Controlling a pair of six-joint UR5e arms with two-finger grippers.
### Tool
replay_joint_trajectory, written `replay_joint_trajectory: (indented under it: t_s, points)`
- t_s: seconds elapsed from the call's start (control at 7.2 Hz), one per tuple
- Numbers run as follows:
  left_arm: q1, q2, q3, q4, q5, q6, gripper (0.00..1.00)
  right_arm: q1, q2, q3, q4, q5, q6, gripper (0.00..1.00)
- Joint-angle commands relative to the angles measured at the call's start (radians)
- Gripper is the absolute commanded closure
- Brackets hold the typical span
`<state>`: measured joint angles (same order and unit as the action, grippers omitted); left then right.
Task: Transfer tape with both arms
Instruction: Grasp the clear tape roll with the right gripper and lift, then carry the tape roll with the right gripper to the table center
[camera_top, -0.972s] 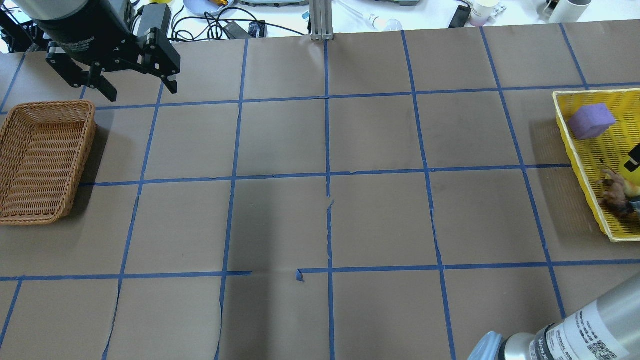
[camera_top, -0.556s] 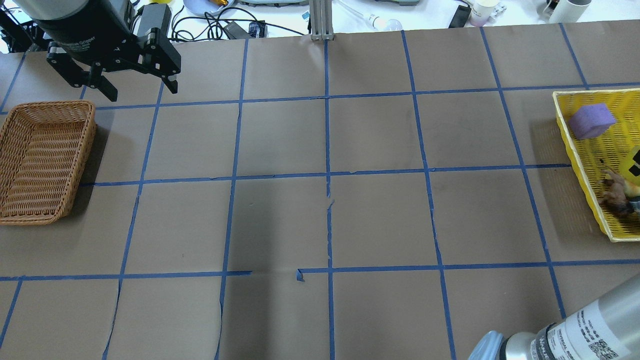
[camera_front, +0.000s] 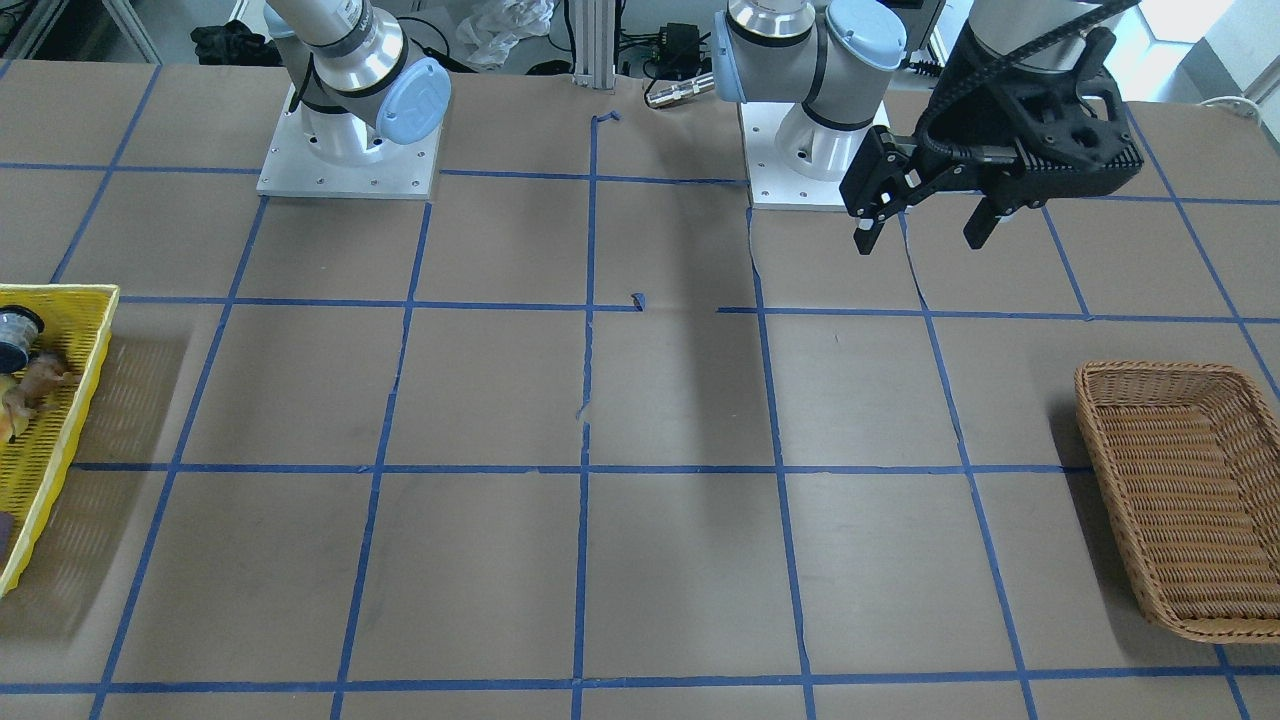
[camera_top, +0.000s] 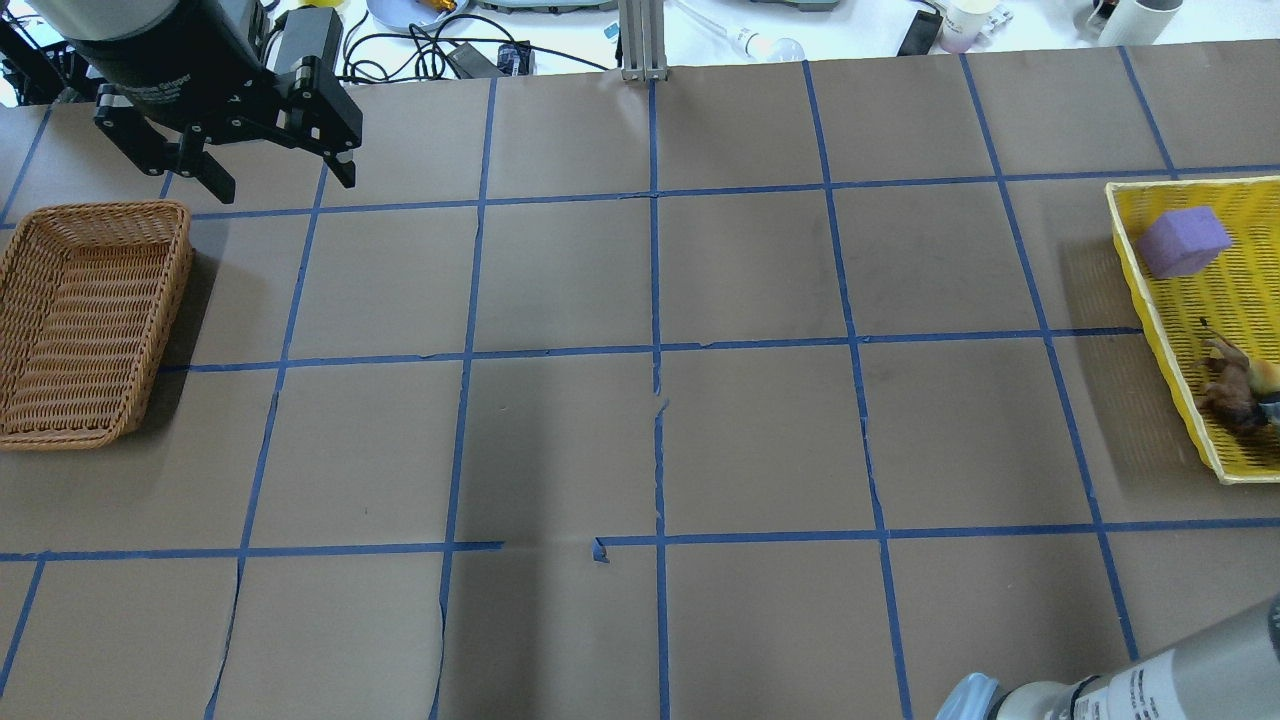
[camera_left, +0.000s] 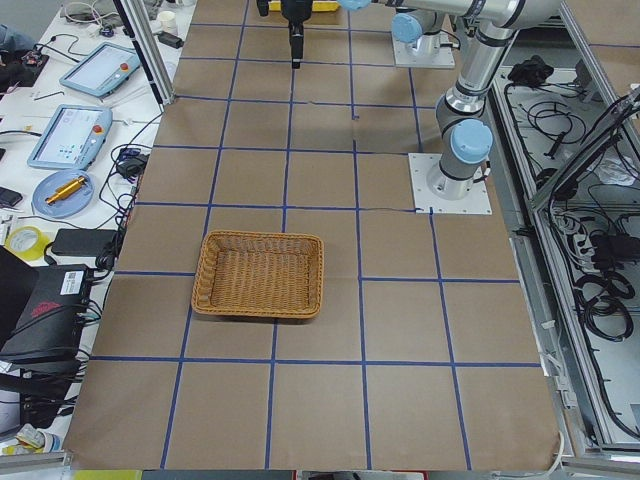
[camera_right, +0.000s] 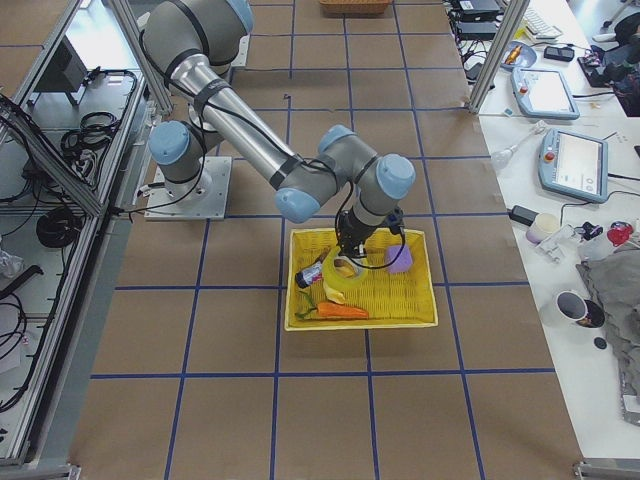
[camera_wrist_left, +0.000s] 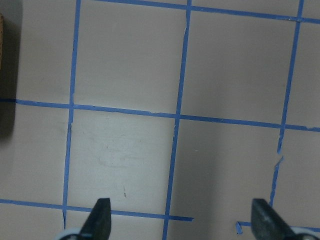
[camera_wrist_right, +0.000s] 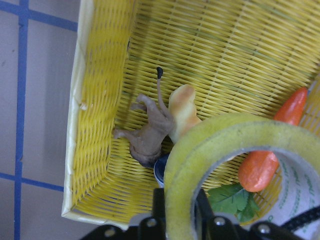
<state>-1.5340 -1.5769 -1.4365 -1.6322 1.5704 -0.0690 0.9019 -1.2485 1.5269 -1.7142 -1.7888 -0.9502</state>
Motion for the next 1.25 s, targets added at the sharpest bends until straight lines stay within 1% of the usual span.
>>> replay_joint_trajectory:
  t_s: [0.0, 0.14, 0.28, 0.42, 0.56, 0.69, 0.83, 0.97, 1.11]
  points:
    - [-0.001, 0.0, 0.001, 0.0, -0.001, 0.0, 0.0, 0.143, -0.101, -0.046, 0.013, -0.012, 0.081, 1.0]
    - [0.0, 0.0, 0.001, 0.0, 0.0, 0.0, 0.0, 0.263, -0.106, -0.045, 0.004, 0.006, 0.261, 1.0]
    - [0.0, 0.0, -0.001, -0.002, 0.0, 0.0, 0.0, 0.396, -0.082, -0.044, -0.001, 0.091, 0.509, 1.0]
    - [0.002, 0.0, -0.001, 0.0, -0.001, 0.003, 0.0, 0.522, -0.045, -0.047, -0.074, 0.135, 0.688, 1.0]
    - [0.0, 0.0, -0.001, 0.0, 0.0, 0.003, 0.0, 0.64, 0.018, -0.047, -0.162, 0.143, 0.832, 1.0]
    - [0.002, 0.0, -0.001, 0.0, -0.001, 0.003, 0.0, 0.732, 0.091, -0.054, -0.253, 0.144, 0.985, 1.0]
    - [-0.001, 0.0, -0.002, 0.0, 0.0, 0.003, 0.0, 0.8, 0.163, -0.092, -0.286, 0.166, 1.111, 1.0]
    - [0.0, 0.0, -0.002, 0.0, -0.001, 0.003, 0.0, 0.854, 0.219, -0.143, -0.289, 0.187, 1.248, 1.0]
    - [-0.001, 0.0, -0.002, 0.0, 0.0, 0.003, 0.0, 0.897, 0.28, -0.189, -0.303, 0.215, 1.336, 1.0]
